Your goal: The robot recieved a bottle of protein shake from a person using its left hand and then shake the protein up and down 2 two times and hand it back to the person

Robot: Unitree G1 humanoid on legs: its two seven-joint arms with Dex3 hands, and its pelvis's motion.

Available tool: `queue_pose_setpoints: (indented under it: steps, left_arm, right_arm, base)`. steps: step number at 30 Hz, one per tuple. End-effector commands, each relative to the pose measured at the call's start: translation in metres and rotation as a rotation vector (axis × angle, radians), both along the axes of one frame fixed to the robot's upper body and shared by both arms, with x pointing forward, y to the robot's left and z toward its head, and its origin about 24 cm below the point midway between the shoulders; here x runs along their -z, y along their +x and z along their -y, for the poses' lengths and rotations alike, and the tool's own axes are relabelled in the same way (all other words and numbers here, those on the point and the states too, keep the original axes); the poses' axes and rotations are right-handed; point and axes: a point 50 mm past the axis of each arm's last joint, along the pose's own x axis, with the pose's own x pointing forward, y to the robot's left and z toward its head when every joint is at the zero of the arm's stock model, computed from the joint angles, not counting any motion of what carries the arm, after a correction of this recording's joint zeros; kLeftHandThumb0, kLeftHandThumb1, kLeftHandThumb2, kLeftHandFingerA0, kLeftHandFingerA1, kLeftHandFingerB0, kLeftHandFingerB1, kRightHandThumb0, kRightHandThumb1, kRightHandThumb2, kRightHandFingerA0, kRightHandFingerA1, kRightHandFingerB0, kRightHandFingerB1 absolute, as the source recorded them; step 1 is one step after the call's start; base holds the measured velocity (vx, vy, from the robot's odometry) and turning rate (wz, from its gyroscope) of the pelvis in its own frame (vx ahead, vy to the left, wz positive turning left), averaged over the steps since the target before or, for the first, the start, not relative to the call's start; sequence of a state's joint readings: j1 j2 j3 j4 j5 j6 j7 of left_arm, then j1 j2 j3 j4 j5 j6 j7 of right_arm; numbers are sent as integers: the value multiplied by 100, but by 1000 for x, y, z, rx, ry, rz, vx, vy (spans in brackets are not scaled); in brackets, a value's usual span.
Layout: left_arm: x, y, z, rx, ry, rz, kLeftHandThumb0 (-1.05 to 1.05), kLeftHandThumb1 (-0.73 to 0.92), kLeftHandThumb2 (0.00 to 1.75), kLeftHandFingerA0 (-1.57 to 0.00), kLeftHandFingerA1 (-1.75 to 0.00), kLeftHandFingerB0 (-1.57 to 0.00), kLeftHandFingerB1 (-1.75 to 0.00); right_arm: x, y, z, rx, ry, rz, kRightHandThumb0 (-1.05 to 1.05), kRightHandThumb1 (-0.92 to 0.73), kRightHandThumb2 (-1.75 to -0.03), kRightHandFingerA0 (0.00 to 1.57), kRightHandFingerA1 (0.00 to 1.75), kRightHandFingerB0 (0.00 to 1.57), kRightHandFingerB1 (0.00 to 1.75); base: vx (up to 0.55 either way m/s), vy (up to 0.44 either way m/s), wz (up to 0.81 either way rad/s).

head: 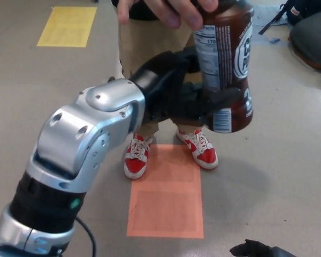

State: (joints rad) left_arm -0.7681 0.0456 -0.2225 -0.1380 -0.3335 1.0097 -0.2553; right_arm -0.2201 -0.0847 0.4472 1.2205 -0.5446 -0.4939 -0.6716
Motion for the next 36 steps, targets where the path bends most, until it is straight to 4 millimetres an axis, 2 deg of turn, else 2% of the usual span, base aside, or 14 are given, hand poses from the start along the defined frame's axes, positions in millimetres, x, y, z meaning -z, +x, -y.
queue_pose_setpoints:
  steps: [1,3,4,5,8,13,15,17,18,19,21,22,27,36]
  left_arm:
    - [6,-2,8,0,59,-144,-78,46,79,-4,-20,0,0]
    - [6,-1,8,-13,60,-143,-79,47,82,-5,-22,0,-1]
    - [5,0,8,-37,44,-139,-75,58,59,-6,-30,0,-4]
    - [4,1,9,-68,35,-127,-77,48,85,-6,-44,0,-7]
    - [3,2,10,-134,30,-118,-75,50,85,-22,-48,0,-10]
    - [4,5,11,-164,42,-94,-78,52,86,-24,-49,0,-8]
    - [5,8,10,-169,23,-49,-70,50,83,-16,-46,0,-17]
    - [6,7,10,-191,-25,-4,-61,50,81,-25,-46,-3,-25]
    - [7,7,10,-207,-35,17,-49,67,61,-57,-40,-14,-28]
    - [8,7,11,-257,-63,79,-26,84,67,-95,-49,-32,-32]
    - [10,6,10,-313,-110,148,-24,87,66,-101,-49,-39,-32]
    - [11,7,9,-335,-131,167,-18,87,67,-108,-53,-59,-40]
    - [11,11,3,-400,-113,241,-22,88,67,-99,-52,-80,-62]
    - [12,15,-3,-401,-102,273,-23,86,66,-107,-53,-62,-107]
  right_arm:
    - [-5,4,10,19,-2,38,-20,-77,-65,94,50,77,44]
    - [-5,5,10,18,-3,34,-20,-77,-64,92,48,76,44]
    - [-5,5,10,17,1,36,-18,-77,-64,92,48,76,44]
    - [-6,6,10,18,-1,36,-19,-77,-65,92,49,76,44]
    - [-6,6,10,15,1,33,-20,-78,-65,93,52,75,44]
    - [-5,7,10,18,0,26,-20,-78,-65,91,49,76,44]
    - [-6,8,9,15,2,30,-20,-77,-65,93,49,77,44]
    - [-6,9,9,15,-5,31,-21,-77,-65,93,49,77,44]
    - [-6,9,8,13,-7,31,-21,-78,-65,93,50,76,44]
    - [-6,10,8,11,-9,33,-20,-78,-65,94,52,76,44]
    - [-7,10,7,10,-8,34,-20,-78,-65,93,52,76,44]
    - [-7,11,7,7,-8,33,-20,-78,-65,91,49,76,44]
    - [-8,13,8,5,-10,40,-19,-78,-65,93,51,77,44]
    - [-10,17,7,13,-7,44,-19,-77,-65,93,50,79,45]
  base:
    - [0,0,0]
    - [0,0,0]
    - [0,0,0]
    - [0,0,0]
    - [0,0,0]
    - [0,0,0]
    - [0,0,0]
    - [0,0,0]
    - [0,0,0]
    - [0,0,0]
    - [0,0,0]
    - [0,0,0]
    - [0,0,0]
    - [0,0,0]
